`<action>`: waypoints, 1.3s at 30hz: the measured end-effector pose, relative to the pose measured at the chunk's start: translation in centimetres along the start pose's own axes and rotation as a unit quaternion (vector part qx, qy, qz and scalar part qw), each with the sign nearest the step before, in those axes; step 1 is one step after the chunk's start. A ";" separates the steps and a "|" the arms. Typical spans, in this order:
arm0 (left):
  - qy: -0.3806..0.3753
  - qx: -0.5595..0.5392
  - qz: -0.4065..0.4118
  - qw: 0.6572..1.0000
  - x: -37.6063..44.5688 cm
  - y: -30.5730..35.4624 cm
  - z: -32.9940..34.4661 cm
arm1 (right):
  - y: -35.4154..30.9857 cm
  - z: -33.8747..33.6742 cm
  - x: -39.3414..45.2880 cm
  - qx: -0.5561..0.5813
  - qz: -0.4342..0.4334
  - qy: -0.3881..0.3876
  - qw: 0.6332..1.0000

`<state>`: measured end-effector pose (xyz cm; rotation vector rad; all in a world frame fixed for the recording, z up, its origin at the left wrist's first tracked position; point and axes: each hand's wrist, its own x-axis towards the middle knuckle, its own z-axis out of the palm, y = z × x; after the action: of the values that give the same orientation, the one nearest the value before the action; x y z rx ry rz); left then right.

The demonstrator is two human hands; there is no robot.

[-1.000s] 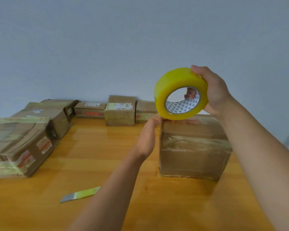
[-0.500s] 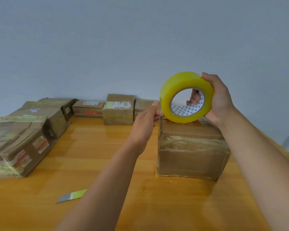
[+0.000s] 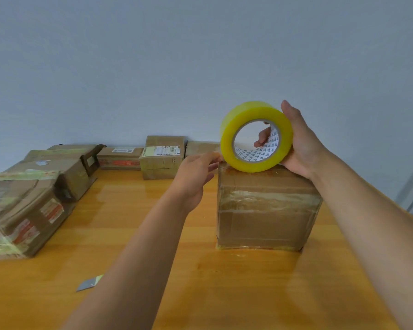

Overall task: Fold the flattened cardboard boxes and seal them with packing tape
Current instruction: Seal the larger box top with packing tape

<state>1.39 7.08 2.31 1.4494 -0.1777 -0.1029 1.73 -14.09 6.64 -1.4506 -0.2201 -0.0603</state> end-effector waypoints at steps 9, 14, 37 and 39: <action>0.015 -0.036 -0.034 0.999 0.6 0.4 0.3 | 0.1 -0.6 -2.0 -0.230 -0.031 -0.026 0.972; 0.023 0.026 0.009 0.999 0.6 0.0 0.1 | 0.6 -0.3 -2.0 -0.216 -0.065 0.021 0.974; 0.095 -0.012 -0.021 0.995 1.8 -0.9 -2.7 | 0.6 -1.9 -3.0 -0.181 -0.072 0.228 0.954; 0.098 -0.030 -0.032 0.994 1.8 -1.3 -3.0 | 0.8 -1.9 -3.4 -0.246 -0.077 0.210 0.943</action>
<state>3.78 9.58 0.83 1.3954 0.0319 -0.0170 -1.24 -16.17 5.00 -1.8723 0.0399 -0.5825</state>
